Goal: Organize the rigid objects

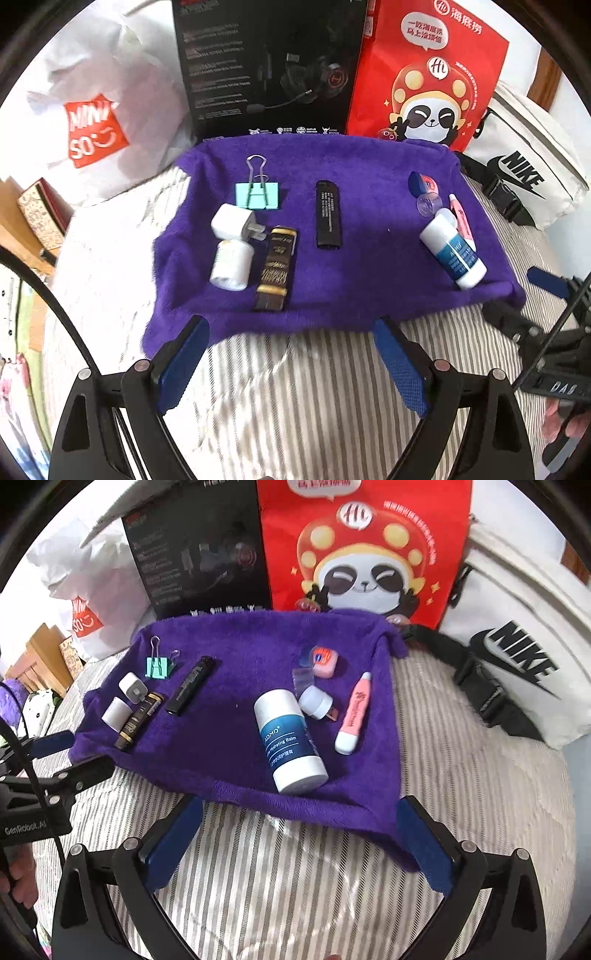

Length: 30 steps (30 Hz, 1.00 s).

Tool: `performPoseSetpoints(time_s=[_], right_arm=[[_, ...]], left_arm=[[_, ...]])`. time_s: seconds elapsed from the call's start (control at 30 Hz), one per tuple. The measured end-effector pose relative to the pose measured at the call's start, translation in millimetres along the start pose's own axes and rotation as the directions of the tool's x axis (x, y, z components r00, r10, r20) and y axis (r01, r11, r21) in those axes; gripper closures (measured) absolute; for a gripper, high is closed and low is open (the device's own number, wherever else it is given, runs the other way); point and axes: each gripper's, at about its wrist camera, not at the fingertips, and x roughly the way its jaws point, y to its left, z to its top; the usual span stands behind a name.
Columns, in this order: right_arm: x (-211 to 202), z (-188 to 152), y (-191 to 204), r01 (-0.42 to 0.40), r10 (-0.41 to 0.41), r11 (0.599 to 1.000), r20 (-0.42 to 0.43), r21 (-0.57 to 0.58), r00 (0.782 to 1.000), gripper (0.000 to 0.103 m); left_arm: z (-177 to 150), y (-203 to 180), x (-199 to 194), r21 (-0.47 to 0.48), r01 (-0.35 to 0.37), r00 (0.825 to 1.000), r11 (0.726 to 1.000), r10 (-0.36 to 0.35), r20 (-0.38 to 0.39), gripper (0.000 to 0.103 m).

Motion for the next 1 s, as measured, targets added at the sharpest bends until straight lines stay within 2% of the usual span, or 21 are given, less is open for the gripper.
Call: performPoseSetpoints(time_s=[0.3,0.57,0.63,1.0], right_arm=[[-63.3,-23.4,-0.4,0.028,-0.029,1.0,0.027,0.013,0.999,0.0],[-112.4,-55.6,-4.1,0.049,-0.051,0.998,0.062,0.042,0.997,0.0],[-121.4,-62.5,-3.1,0.051,-0.054,0.998,0.072,0.041,0.996,0.0],[-150.0,-88.6,-2.2,0.059,-0.063,0.997,0.101,0.045,0.993,0.0]], left_arm=[[-36.2,1.0,-55.3,-0.006,0.006,0.999,1.0,-0.006,0.05,0.012],[-60.7,-5.5,-94.9,0.012,-0.026,0.995,1.0,0.025,0.092,0.012],[-65.9,-8.0,-103.9,0.011,-0.034,0.994,0.999,0.033,0.103,0.01],[-91.7,-15.1,-128.6,-0.02,0.016,0.992,1.0,-0.013,0.122,0.009]])
